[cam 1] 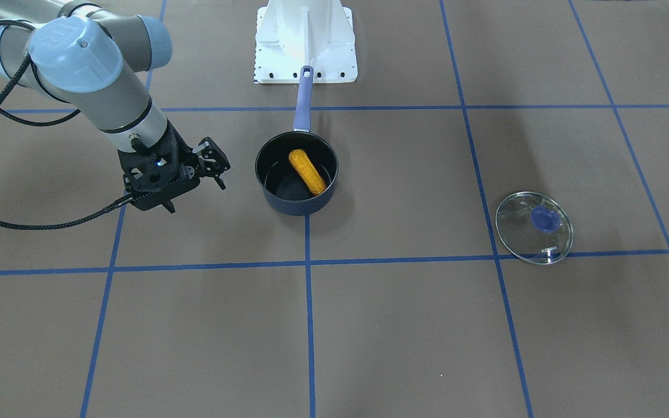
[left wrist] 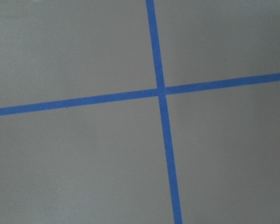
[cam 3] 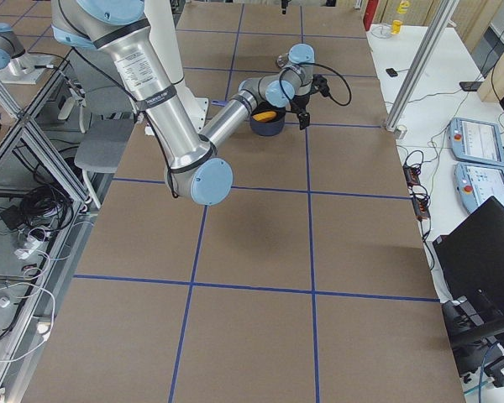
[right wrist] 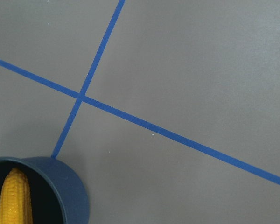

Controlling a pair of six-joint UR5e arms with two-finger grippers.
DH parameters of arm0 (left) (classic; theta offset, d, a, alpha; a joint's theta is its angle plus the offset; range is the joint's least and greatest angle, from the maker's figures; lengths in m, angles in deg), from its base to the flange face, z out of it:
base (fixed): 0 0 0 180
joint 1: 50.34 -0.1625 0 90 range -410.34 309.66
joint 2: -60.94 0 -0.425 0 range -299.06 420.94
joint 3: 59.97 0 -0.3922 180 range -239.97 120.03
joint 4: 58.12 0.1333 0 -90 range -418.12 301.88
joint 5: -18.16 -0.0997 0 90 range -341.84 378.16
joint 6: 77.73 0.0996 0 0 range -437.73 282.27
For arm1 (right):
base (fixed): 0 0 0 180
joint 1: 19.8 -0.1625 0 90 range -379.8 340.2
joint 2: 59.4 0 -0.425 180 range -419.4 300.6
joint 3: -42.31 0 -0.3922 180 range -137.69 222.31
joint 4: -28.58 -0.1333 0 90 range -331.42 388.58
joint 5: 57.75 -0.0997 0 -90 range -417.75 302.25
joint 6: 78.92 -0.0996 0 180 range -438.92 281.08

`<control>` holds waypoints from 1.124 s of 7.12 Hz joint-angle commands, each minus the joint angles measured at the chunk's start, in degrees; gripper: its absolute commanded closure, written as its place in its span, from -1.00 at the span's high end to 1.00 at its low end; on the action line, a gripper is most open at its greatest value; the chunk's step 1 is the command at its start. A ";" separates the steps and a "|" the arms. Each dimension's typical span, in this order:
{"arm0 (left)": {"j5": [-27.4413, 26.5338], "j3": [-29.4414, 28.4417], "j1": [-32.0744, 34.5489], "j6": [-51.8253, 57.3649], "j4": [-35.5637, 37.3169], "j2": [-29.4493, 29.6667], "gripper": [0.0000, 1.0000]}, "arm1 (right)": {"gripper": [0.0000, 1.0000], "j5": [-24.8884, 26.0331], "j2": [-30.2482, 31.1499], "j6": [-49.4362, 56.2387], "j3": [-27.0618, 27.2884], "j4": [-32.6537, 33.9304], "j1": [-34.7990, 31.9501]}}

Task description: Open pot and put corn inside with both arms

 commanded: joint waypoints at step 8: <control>-0.08 2.82 0.00 -0.10 6.53 2.27 0.98 | 1.00 -14.21 33.37 43.20 -1.28 8.89 -36.98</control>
